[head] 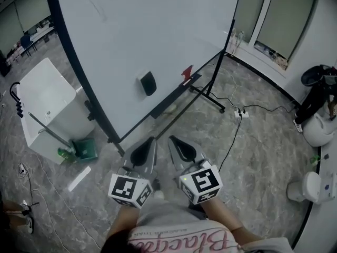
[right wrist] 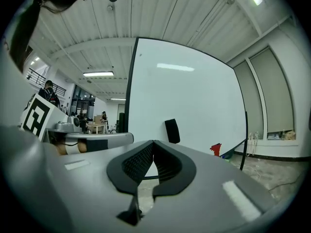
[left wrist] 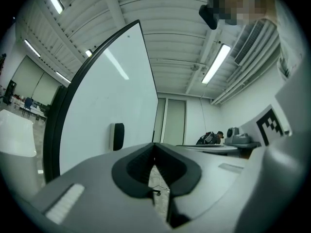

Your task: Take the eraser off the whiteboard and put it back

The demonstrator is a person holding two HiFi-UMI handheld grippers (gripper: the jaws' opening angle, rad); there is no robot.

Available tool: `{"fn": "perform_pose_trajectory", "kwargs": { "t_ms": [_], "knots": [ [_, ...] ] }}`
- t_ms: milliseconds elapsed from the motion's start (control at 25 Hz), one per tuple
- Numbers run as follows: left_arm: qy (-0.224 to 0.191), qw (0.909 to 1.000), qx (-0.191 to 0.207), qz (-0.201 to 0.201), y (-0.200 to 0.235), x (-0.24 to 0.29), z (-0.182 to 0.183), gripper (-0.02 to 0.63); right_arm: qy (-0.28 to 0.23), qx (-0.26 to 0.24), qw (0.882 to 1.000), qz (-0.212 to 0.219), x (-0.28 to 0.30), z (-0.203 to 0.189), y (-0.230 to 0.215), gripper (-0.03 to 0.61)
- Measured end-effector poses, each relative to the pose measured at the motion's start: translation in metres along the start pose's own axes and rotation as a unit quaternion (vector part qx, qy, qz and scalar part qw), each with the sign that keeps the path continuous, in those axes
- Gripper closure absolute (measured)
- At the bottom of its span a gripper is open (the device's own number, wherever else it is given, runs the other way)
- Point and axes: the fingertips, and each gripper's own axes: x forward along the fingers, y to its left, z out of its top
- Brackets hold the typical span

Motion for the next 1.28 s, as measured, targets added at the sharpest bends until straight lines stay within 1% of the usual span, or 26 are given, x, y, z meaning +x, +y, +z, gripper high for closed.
{"fn": "perform_pose_trajectory", "kwargs": {
  "t_ms": [80,120,160,200,320,440,600,760,960,1040,1120,1280],
  "knots": [
    [-0.004,1.0000,-0.001,-0.001,0.017,0.013,0.004,0.614,0.004,0.000,1.000,-0.002,0.022,0.002,-0.006,0.575],
    [-0.006,1.0000,-0.001,0.001,0.026,0.018,0.006,0.614,0.006,0.000,1.000,0.001,0.031,0.002,-0.007,0.564],
    [-0.007,1.0000,-0.002,0.003,0.034,0.023,0.007,0.614,0.008,-0.001,1.000,0.005,0.041,0.002,-0.008,0.524],
    [-0.008,0.9999,-0.004,0.006,0.042,0.028,0.008,0.615,0.009,-0.004,1.000,0.010,0.051,0.004,-0.009,0.501],
    [-0.010,0.9999,-0.004,0.012,0.061,0.041,0.010,0.614,0.014,-0.010,1.000,0.026,0.080,0.006,-0.015,0.455],
    [-0.009,0.9998,-0.008,0.018,0.074,0.050,0.009,0.614,0.021,-0.014,0.999,0.033,0.105,0.006,-0.025,0.365],
    [-0.009,0.9994,-0.015,0.031,0.086,0.063,0.005,0.614,0.024,-0.022,0.999,0.038,0.135,0.009,-0.044,0.337],
    [-0.004,0.9990,-0.014,0.042,0.092,0.077,-0.001,0.614,0.026,-0.033,0.997,0.065,0.165,0.013,-0.057,0.299],
    [-0.009,0.9973,-0.019,0.070,0.102,0.086,-0.001,0.614,0.041,-0.089,0.992,0.084,0.199,0.014,-0.061,0.291],
    [-0.007,0.9965,-0.020,0.080,0.105,0.088,-0.004,0.615,0.041,-0.105,0.990,0.088,0.207,0.015,-0.057,0.314],
    [-0.007,0.9960,-0.019,0.087,0.107,0.089,-0.004,0.614,0.039,-0.113,0.989,0.090,0.209,0.015,-0.055,0.339],
    [-0.009,0.9950,-0.020,0.098,0.112,0.089,-0.002,0.615,0.040,-0.112,0.989,0.091,0.209,0.016,-0.055,0.351]
  ]
}}
